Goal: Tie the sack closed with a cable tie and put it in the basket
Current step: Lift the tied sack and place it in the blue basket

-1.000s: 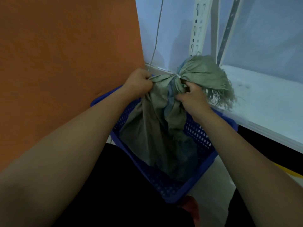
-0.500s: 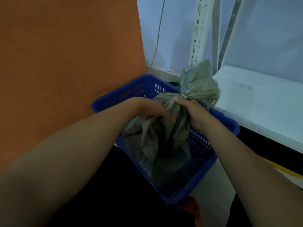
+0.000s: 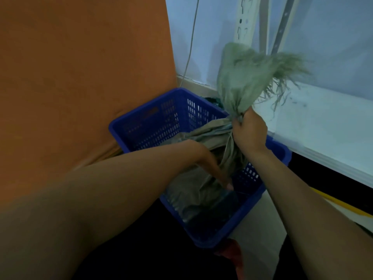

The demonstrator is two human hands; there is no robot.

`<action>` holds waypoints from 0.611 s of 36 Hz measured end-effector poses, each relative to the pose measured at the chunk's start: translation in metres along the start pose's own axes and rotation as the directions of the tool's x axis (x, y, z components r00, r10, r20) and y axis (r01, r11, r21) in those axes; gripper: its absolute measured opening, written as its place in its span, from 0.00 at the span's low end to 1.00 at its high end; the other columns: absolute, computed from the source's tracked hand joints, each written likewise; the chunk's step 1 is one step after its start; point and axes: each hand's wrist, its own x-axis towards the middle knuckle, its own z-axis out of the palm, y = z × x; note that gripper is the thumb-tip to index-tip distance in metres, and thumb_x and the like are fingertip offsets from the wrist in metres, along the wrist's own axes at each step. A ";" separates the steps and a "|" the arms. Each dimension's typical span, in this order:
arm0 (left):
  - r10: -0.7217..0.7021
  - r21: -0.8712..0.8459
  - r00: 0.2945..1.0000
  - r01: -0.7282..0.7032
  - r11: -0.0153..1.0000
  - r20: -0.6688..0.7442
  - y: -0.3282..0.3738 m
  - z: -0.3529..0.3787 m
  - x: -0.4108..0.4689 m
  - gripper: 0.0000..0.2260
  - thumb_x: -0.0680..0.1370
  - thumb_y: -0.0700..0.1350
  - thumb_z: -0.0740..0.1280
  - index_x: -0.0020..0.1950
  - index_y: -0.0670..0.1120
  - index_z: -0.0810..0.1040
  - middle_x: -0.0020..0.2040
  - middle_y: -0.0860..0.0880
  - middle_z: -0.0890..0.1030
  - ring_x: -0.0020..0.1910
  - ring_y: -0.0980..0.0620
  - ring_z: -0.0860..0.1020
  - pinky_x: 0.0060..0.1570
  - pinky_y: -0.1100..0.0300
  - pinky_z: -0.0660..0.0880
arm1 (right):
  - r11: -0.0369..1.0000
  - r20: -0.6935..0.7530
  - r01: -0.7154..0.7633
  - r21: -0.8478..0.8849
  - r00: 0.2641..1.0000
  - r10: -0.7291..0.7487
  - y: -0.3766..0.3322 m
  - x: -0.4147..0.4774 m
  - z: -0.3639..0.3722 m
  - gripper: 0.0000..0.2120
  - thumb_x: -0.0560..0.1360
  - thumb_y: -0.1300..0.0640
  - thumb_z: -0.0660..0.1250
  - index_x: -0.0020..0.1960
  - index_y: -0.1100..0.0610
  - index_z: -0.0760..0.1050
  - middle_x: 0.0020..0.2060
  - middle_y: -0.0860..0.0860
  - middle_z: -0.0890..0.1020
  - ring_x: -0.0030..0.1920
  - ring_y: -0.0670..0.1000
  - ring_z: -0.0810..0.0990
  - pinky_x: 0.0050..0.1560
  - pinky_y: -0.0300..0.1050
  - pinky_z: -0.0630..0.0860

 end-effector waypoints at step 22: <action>-0.207 -0.696 0.707 -0.705 -0.134 -0.676 -0.052 -0.059 -0.067 0.15 0.78 0.41 0.67 0.61 0.35 0.80 0.55 0.38 0.83 0.53 0.42 0.81 0.60 0.47 0.79 | 0.732 -0.047 0.661 -0.168 0.736 -0.675 -0.032 -0.014 0.020 0.16 0.71 0.70 0.73 0.58 0.68 0.79 0.56 0.65 0.84 0.56 0.65 0.84 0.49 0.56 0.82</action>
